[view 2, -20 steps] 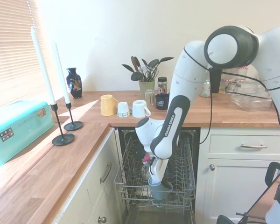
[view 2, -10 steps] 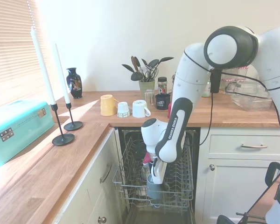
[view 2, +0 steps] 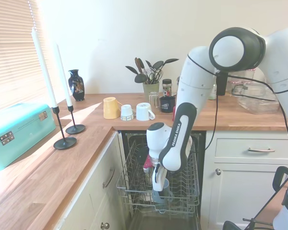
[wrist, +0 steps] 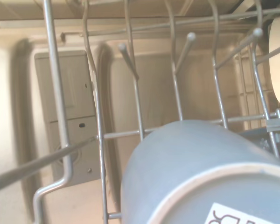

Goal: Move a mug from dishwasher to table

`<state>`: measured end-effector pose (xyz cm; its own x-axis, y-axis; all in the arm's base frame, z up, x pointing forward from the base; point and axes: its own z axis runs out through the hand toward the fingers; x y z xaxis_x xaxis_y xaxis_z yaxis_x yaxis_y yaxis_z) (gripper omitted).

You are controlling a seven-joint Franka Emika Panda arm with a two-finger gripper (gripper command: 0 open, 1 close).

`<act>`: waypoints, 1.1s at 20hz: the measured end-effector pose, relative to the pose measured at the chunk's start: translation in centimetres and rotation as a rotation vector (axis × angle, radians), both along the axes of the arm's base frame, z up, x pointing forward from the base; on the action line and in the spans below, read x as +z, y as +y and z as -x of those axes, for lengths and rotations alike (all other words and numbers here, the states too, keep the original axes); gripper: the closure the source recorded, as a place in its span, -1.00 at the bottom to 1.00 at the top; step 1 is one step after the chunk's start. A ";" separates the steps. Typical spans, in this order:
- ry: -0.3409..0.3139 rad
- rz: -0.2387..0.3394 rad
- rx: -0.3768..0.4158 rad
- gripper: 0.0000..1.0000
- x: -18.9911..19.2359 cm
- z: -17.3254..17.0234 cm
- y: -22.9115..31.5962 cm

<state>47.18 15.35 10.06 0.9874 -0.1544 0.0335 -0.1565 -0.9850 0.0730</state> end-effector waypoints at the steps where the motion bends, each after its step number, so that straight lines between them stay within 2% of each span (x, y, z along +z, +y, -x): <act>1: -0.004 0.001 -0.008 -1.00 -0.1 0.2 -0.3; 6: -0.006 0.013 -0.076 -1.00 -1.0 1.3 -1.3; 10: -0.019 -0.014 -0.143 -1.00 -1.1 1.5 -1.6; 15: -0.008 -0.031 -0.196 -1.00 -1.5 1.6 -1.7; 22: 0.017 -0.026 -0.242 -1.00 -2.2 2.5 -2.2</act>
<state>44.71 13.12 7.91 0.9220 -0.3871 0.0098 -0.3870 -0.9206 0.0526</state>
